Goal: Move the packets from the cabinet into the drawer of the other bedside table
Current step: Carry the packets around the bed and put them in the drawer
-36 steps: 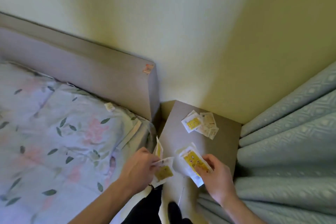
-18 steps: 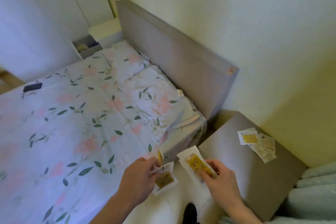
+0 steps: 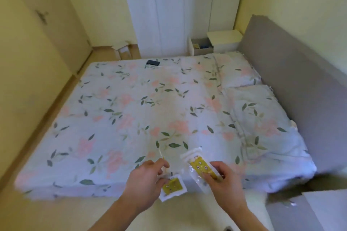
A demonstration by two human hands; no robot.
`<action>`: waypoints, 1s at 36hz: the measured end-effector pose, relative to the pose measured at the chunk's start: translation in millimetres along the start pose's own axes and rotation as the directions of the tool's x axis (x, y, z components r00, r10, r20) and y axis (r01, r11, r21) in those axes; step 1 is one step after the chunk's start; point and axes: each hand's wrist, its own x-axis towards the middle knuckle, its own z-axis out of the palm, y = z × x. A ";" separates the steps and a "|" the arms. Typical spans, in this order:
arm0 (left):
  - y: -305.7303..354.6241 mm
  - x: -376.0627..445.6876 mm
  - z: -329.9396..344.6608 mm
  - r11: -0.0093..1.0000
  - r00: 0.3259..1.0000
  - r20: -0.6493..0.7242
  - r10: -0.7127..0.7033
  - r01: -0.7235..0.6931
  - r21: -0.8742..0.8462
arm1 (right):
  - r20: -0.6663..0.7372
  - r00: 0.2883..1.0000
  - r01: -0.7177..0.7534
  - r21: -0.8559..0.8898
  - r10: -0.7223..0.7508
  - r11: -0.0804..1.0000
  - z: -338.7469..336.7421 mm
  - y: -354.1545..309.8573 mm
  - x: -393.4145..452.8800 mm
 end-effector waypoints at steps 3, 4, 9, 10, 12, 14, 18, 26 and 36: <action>-53.5 -17.4 -22.0 0.997 0.997 -0.016 -0.072 0.072 0.010 | 0.089 0.996 0.027 -0.011 -0.026 1.000 51.6 -29.0 3.3; -70.1 -22.4 -29.4 0.995 0.994 -0.028 -0.101 0.101 0.000 | 0.108 0.993 0.041 -0.021 -0.038 0.999 67.3 -39.3 6.3; -146.1 -41.1 -62.9 0.969 0.968 -0.072 -0.242 0.237 -0.076 | 0.217 0.972 0.112 -0.071 -0.094 0.991 140.3 -82.4 27.7; -161.0 -44.3 -69.3 0.960 0.959 -0.081 -0.271 0.263 -0.097 | 0.239 0.965 0.128 -0.078 -0.106 0.989 154.8 -90.8 32.3; -188.7 -49.9 -82.3 0.943 0.941 -0.103 -0.322 0.310 -0.121 | 0.283 0.949 0.171 -0.090 -0.140 0.981 184.2 -108.9 41.2; -216.5 -54.9 -95.7 0.922 0.918 -0.124 -0.378 0.361 -0.137 | 0.330 0.928 0.211 -0.088 -0.172 0.974 216.3 -127.4 51.2; -272.0 -64.6 -121.4 0.868 0.864 -0.142 -0.484 0.452 -0.207 | 0.436 0.876 0.256 -0.058 -0.206 0.965 284.4 -163.9 70.9; -372.4 -90.4 -176.1 0.738 0.736 -0.121 -0.666 0.626 -0.253 | 0.625 0.738 0.299 0.037 -0.255 0.954 427.6 -236.8 103.9; -502.4 -166.9 -212.6 0.510 0.485 -0.167 -0.858 0.772 -0.379 | 0.821 0.469 0.519 0.043 -0.326 0.854 629.6 -316.8 100.5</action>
